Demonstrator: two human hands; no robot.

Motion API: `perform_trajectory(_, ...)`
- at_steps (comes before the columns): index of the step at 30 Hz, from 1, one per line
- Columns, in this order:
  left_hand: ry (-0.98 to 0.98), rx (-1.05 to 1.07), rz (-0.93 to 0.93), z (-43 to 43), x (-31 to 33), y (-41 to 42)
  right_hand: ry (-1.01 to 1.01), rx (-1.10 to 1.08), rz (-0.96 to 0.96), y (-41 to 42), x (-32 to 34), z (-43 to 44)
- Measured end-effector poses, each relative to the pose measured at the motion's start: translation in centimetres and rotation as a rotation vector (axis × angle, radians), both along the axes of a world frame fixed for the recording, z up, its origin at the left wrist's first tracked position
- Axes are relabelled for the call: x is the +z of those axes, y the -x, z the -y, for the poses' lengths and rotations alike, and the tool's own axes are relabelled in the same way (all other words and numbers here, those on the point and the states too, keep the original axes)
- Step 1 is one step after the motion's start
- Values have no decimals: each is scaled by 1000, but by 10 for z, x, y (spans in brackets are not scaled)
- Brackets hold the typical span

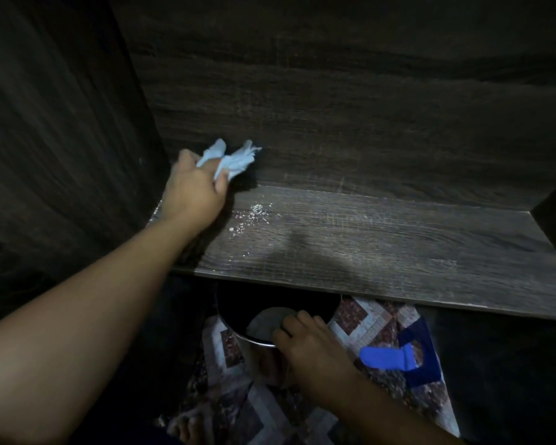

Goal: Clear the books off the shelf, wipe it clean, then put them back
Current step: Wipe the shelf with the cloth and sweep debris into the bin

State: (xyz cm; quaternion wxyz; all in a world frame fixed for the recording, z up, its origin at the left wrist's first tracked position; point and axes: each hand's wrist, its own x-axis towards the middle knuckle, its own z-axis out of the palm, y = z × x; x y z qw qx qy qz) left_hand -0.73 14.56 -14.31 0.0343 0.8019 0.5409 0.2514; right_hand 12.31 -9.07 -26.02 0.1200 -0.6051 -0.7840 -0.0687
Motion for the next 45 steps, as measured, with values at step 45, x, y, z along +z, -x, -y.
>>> perform_trajectory(45,95,-318,69,54,0,-17,-32,97,6,-11,17,40)
